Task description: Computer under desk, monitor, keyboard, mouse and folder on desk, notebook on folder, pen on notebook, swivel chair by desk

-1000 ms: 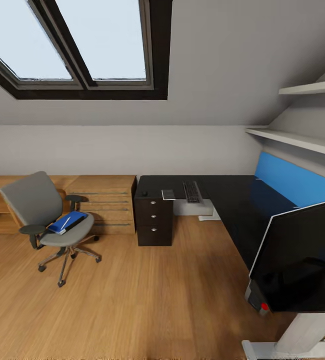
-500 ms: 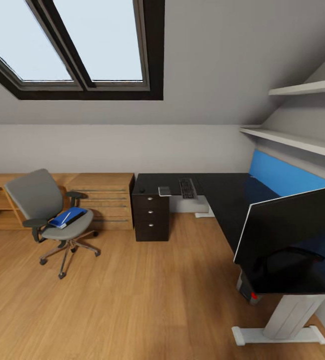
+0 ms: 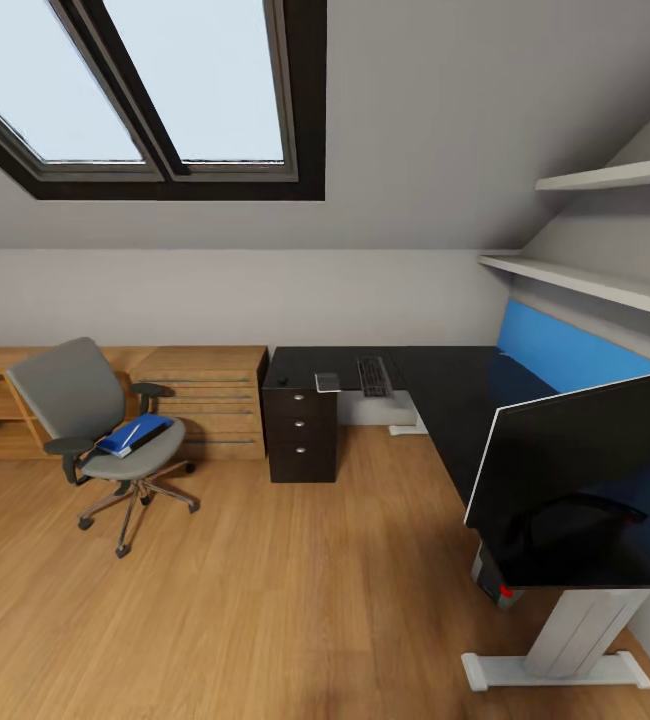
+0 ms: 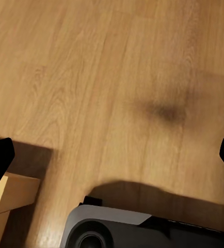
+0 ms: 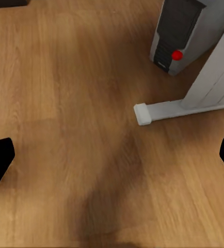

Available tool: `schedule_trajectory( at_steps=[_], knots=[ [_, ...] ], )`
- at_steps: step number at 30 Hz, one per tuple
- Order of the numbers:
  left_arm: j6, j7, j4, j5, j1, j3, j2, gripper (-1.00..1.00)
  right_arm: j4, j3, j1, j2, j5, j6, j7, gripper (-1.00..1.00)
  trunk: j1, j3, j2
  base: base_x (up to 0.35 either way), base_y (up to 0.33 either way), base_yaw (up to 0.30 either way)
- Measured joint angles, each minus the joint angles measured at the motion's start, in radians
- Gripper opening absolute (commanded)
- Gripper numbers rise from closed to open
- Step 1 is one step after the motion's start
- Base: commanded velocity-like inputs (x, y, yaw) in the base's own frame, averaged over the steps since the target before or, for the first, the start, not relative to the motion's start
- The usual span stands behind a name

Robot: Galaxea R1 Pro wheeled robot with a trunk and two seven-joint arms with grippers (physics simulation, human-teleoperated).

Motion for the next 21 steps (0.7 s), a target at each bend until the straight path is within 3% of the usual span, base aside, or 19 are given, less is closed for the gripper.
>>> schedule_trajectory(
  at_steps=[4,7,9,12,17,21],
  knots=[
    [0.000,0.000,0.000,-0.001,0.000,-0.001,0.000,1.00,-0.074,-0.004,0.000,-0.017,-0.015,0.035,-0.021,1.00,0.000,0.000,0.000,0.000,0.000,0.000],
    [0.000,0.000,0.000,-0.001,0.000,-0.001,-0.002,1.00,-0.168,-0.007,0.000,-0.047,-0.018,0.139,-0.050,1.00,0.000,0.000,0.000,0.000,0.000,0.000],
    [0.000,0.000,0.000,-0.002,0.000,-0.001,-0.006,1.00,-0.294,-0.013,0.000,-0.090,-0.019,0.264,-0.063,1.00,0.000,0.000,0.000,0.000,0.000,0.000],
    [0.000,0.000,0.000,-0.002,0.000,-0.001,-0.009,1.00,-0.525,-0.063,0.000,-0.147,-0.017,0.437,-0.074,1.00,0.000,0.000,0.000,0.000,0.000,0.000],
    [0.000,0.000,0.000,-0.001,0.000,0.000,-0.010,1.00,-0.737,-0.153,0.000,-0.169,-0.013,0.600,-0.100,1.00,0.000,0.000,0.000,0.000,0.000,0.000],
    [0.001,0.000,0.000,-0.001,0.000,0.001,-0.010,1.00,-0.861,-0.201,0.000,-0.175,-0.013,0.708,-0.138,1.00,0.000,0.000,0.000,0.000,0.000,0.000]
  ],
)
